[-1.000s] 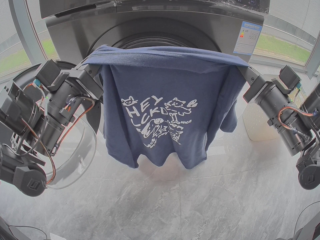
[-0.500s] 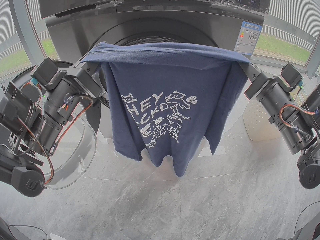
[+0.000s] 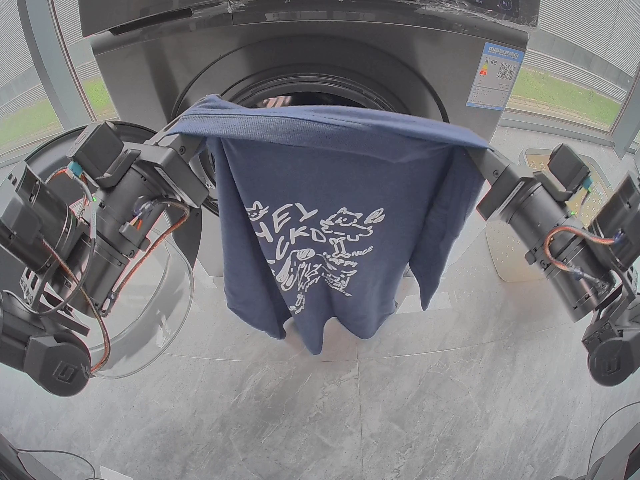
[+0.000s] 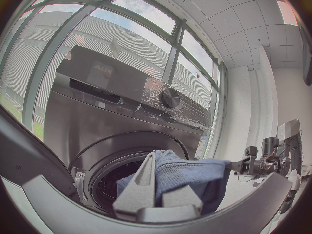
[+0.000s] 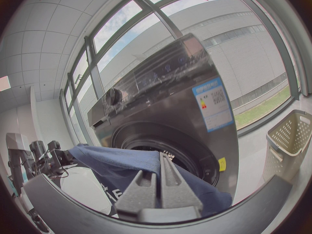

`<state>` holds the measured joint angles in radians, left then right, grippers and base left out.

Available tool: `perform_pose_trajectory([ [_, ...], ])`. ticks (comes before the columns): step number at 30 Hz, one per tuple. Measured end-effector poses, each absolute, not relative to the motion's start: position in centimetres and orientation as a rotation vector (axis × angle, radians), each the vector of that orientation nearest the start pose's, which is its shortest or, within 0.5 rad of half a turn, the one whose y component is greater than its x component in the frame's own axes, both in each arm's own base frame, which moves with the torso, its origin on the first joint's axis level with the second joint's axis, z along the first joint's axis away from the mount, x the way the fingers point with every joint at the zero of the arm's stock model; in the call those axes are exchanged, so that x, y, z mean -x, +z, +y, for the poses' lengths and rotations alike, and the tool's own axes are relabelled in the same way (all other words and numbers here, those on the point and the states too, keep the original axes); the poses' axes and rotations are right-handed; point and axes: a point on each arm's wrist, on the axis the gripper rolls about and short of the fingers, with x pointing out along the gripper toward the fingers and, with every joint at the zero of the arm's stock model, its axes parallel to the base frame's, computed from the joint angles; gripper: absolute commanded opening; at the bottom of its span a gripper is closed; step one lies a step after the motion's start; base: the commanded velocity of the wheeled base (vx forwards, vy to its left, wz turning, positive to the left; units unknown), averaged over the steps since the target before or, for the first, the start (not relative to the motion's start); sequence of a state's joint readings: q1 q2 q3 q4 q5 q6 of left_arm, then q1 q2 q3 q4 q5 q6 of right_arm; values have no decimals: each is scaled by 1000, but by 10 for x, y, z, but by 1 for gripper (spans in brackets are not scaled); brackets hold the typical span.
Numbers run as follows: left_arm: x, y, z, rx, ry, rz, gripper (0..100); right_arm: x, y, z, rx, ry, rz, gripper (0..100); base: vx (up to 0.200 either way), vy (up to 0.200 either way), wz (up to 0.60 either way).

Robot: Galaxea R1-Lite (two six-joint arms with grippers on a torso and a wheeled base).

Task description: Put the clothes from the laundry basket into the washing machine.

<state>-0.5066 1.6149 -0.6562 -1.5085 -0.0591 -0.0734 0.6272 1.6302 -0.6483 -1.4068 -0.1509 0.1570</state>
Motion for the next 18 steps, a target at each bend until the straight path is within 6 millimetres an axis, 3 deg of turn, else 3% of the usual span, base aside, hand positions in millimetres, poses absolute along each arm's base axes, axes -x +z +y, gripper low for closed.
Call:
perform_pose_trajectory([
  [6,-228,252,-133,194,-594,-515,0,-232,204,183,-288,551,-262,100,0,0,0],
  [14,-221,250,-145,207,-643,-504,0,-244,136,243,-193,658,-82,100,0,0,0],
  [18,-219,250,-148,211,-657,-502,0,-254,112,273,-167,698,-61,100,0,0,0],
])
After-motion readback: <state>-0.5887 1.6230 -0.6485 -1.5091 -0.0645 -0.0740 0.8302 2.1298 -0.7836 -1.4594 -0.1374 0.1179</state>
